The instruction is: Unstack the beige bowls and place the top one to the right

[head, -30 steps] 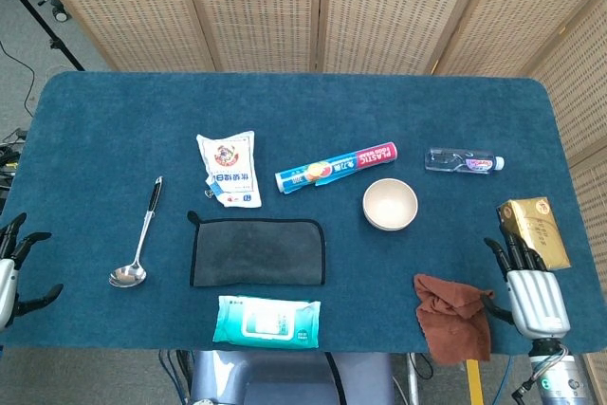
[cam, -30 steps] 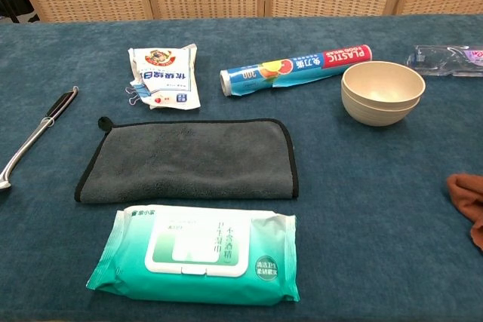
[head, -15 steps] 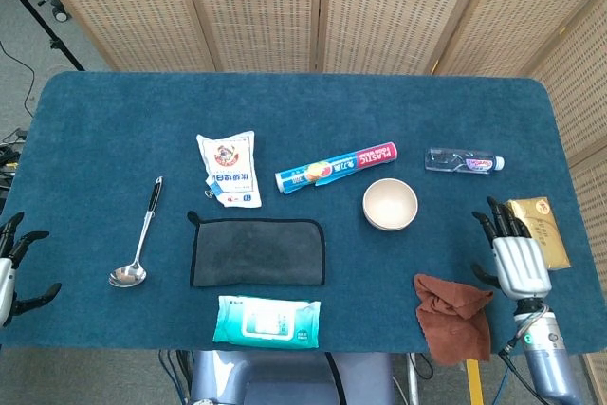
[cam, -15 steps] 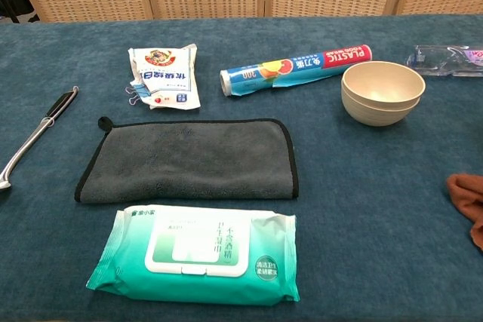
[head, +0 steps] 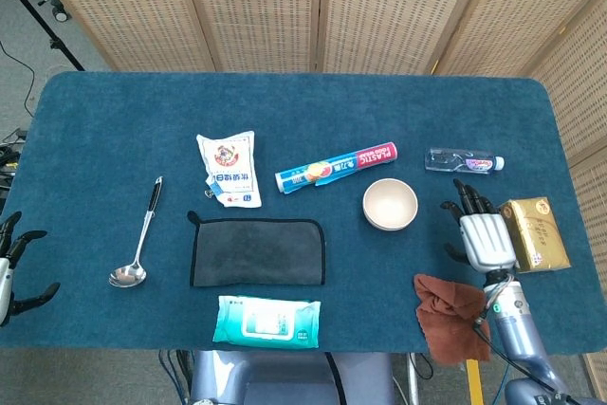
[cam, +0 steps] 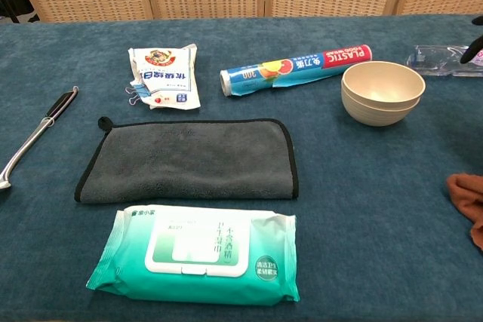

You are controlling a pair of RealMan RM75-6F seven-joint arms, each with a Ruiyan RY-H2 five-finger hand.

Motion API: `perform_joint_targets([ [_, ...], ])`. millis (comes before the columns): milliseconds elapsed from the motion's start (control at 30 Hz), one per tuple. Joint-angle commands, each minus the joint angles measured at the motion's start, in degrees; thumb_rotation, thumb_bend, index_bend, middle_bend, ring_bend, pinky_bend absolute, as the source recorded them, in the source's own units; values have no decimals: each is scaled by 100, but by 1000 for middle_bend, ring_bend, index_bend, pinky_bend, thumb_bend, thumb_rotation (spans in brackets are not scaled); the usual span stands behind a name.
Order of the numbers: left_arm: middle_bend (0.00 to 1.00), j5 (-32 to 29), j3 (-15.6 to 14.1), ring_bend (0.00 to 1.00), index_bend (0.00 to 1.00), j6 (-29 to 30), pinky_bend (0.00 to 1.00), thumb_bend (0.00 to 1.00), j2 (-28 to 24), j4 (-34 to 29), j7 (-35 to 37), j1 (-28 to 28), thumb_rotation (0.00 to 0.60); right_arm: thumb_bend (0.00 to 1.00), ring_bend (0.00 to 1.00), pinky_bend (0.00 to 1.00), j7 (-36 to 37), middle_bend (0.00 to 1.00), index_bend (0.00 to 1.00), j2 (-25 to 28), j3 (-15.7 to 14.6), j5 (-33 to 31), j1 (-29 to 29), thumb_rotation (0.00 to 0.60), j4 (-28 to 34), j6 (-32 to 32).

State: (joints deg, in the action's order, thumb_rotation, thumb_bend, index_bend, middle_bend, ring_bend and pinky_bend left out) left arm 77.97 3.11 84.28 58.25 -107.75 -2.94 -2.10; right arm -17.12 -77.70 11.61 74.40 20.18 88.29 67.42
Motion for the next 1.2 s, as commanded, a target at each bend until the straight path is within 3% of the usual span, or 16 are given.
perform_joint_targets([
  [33,0,-3,2,0,264,3,50,177,-3,-1,8,2,600,260,0,160,-16,13,270,-139,49,-28,139,600,-98,-91],
  [400,0,38,9,0,264,50,50,177,-42,-23,85,24,600,260,0,160,-86,13,307,-558,114,-199,483,600,-367,-269],
  [1200,0,46,15,0,264,44,50,177,-71,-33,144,25,600,260,0,160,-135,13,362,-788,24,-419,760,600,-558,-346],
])
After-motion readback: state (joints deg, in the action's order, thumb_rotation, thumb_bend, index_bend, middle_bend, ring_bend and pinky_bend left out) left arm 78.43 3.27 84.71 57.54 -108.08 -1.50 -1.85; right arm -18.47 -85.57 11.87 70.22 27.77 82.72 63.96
